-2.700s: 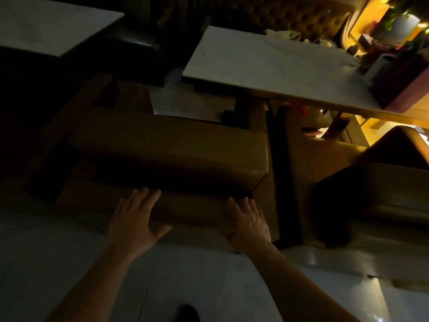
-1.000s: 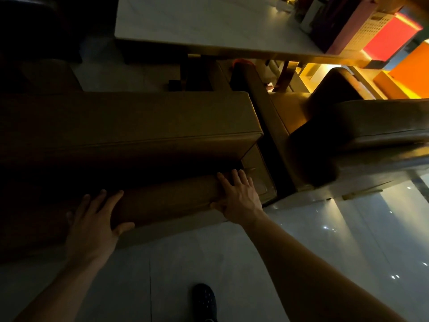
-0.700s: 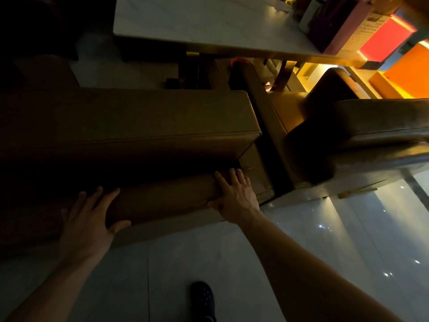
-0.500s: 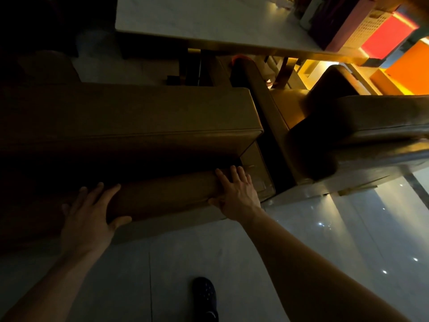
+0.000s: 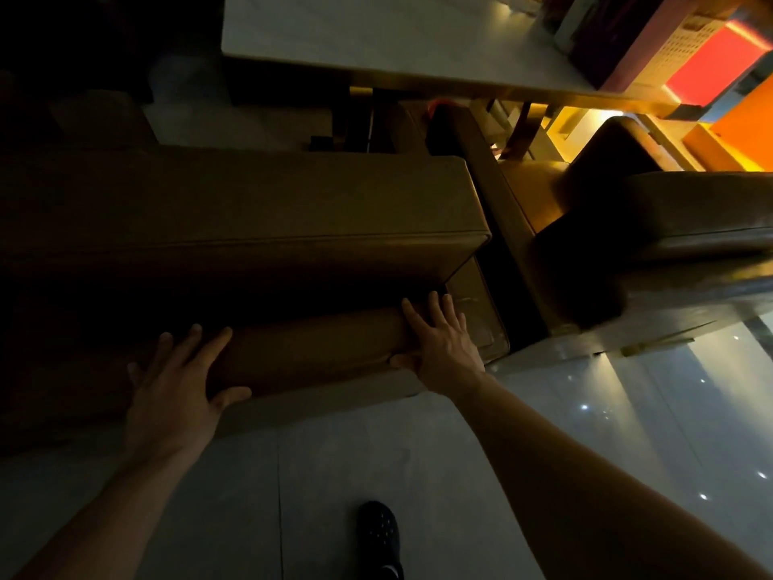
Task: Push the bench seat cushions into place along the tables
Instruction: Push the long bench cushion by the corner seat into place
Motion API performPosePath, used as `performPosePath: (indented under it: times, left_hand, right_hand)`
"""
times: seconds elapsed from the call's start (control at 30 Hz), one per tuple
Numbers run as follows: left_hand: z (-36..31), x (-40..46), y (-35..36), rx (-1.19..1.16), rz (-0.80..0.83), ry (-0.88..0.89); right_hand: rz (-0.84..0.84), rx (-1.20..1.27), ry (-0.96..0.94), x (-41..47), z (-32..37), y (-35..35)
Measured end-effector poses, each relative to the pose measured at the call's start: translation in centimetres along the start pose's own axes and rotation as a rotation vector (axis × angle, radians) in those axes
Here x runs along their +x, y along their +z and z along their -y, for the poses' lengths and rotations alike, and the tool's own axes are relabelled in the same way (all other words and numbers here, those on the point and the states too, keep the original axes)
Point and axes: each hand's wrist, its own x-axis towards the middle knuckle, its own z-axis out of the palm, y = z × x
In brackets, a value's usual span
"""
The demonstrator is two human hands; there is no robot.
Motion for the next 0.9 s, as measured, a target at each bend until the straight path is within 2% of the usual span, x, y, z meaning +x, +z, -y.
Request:
performPosePath:
  times: [0.27, 0.9]
  left_hand:
    - [0.5, 2.1, -0.8, 0.02, -0.013, 0.019]
    - [1.5, 2.5, -0.7, 0.023, 0.005, 0.038]
  right_hand:
    - [-0.066, 0.029, -0.033, 1.6, 0.7, -0.1]
    - [-0.019, -0.072, 0.024, 1.3, 2.1, -0.8]
